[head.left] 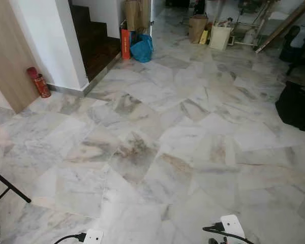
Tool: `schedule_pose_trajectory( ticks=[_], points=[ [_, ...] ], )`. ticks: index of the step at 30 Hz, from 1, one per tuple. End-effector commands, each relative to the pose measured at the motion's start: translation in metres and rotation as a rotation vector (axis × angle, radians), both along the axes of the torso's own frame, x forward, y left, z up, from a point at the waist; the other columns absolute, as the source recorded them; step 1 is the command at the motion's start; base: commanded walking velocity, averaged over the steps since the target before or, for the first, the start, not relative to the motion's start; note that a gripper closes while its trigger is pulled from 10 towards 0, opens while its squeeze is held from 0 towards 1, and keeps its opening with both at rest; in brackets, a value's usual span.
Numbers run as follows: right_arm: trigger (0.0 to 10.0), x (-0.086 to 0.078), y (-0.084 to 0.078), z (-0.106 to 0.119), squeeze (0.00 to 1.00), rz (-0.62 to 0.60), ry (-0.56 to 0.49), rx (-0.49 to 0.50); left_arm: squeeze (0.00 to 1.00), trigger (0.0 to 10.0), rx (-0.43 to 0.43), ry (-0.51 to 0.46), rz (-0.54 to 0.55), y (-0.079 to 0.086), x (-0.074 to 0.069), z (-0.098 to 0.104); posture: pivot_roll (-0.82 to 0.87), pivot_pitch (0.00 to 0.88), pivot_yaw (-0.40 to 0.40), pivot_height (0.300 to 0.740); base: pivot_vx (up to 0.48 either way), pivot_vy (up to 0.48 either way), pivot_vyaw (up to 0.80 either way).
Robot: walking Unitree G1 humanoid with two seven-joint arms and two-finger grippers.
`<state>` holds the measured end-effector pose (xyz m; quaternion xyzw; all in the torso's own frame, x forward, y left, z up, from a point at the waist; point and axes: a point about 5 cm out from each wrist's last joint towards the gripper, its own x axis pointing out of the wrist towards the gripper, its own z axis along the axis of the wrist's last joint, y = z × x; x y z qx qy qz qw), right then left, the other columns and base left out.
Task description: Hang hanger
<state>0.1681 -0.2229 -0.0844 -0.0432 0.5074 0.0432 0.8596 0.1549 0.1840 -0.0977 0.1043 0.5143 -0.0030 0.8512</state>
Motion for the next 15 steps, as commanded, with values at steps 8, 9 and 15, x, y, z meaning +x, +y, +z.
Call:
schedule_pose_trajectory(
  ticks=[8, 9, 15],
  points=[
    [10.0, 0.0011, -0.0009, 0.0006, 0.0, -0.024, -0.007, 0.003, 0.0, 10.0, -0.001, 0.004, -0.01, -0.0011, -0.0002, -0.0002, -0.09, 0.0, -0.017, 0.74, 0.139, 0.0, 0.0],
    [10.0, 0.0011, -0.0009, 0.0006, 0.0, -0.024, -0.007, 0.002, 0.0, 10.0, -0.002, 0.004, -0.01, -0.0009, -0.0005, -0.0003, -0.09, 0.0, -0.017, 0.74, 0.289, 0.0, 0.0],
    [10.0, 0.0012, -0.0013, 0.0007, 0.0, -0.018, -0.004, -0.002, 0.0, 10.0, -0.004, 0.005, -0.006, -0.0004, -0.0013, -0.0006, -0.09, 0.0, -0.019, 0.74, 0.299, 0.0, 0.0]
  ],
)
